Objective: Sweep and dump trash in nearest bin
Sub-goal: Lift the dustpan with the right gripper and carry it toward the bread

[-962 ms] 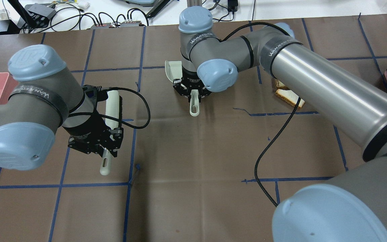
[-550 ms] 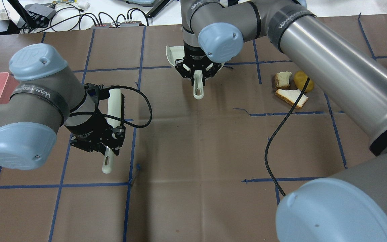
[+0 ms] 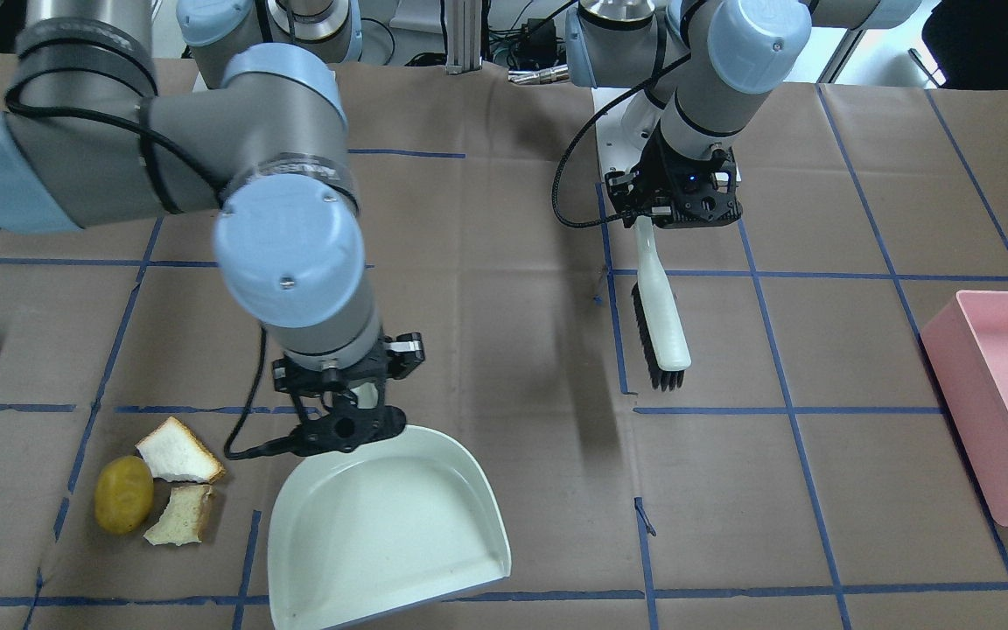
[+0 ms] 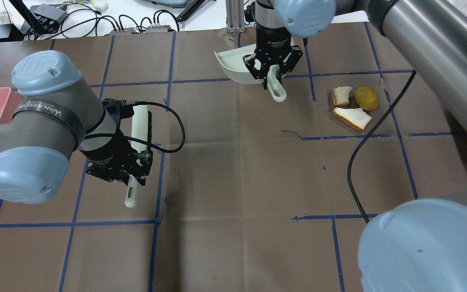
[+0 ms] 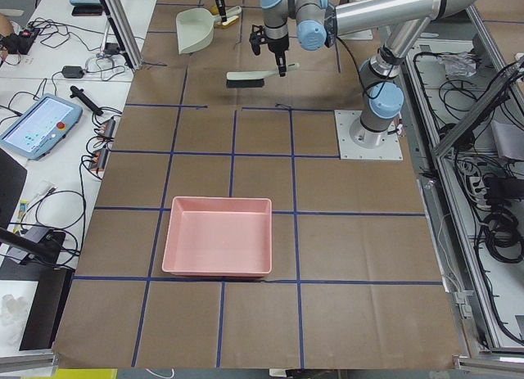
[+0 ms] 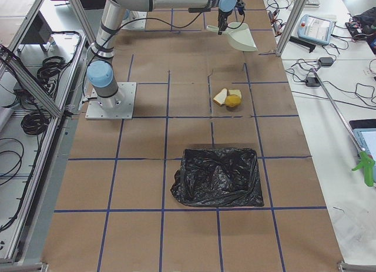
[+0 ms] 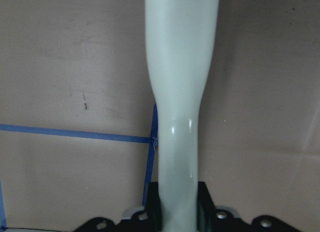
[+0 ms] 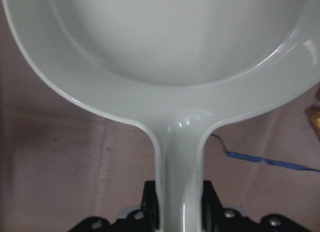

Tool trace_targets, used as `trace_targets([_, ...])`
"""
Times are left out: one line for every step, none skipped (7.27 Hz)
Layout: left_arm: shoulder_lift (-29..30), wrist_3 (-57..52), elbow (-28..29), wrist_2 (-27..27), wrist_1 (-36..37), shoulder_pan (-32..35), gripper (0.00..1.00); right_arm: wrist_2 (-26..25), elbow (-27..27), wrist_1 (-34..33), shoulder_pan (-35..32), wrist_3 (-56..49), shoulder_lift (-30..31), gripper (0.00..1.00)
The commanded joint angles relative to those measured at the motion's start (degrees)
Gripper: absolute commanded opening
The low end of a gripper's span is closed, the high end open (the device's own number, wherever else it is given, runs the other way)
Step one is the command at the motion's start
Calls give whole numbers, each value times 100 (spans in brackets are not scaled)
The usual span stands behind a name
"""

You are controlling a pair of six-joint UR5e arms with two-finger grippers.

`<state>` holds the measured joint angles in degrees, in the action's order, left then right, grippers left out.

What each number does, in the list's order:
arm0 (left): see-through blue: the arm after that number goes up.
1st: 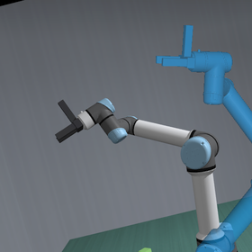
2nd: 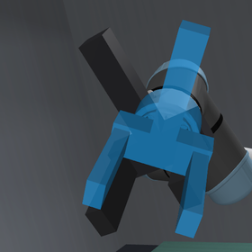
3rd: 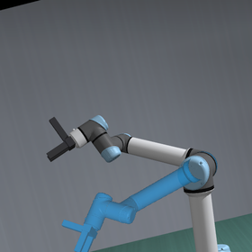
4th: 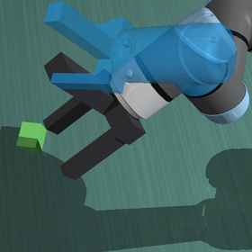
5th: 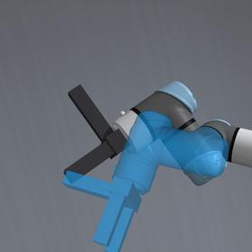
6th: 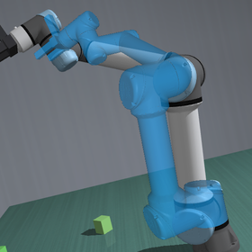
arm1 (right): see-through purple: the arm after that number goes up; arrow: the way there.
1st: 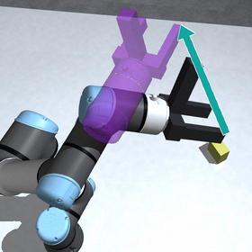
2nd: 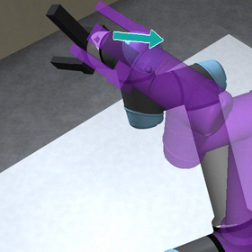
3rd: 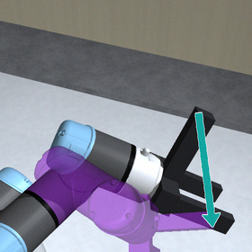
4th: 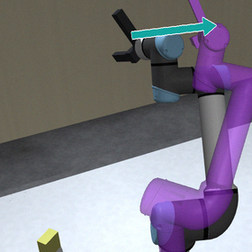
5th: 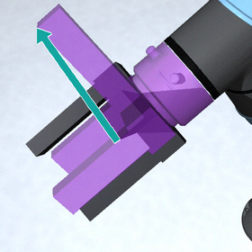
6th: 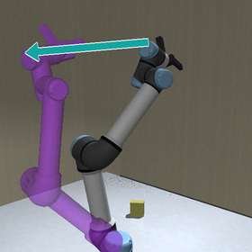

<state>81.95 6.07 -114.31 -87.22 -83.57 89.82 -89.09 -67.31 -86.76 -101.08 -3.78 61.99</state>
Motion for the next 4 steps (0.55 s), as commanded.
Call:
trace_targets([23,0,23,12,77,123,18,-82,-19,535,945,-1952,348,0])
trace_targets([58,-9,23,12,147,141,18,-387,-19,563,1236,-2569,402,0])
trace_targets([67,0,23,108,174,167,18,-642,-19,563,1500,-3359,419,0])
trace_targets([67,17,23,257,270,246,18,-836,-19,555,1912,-4176,437,0])
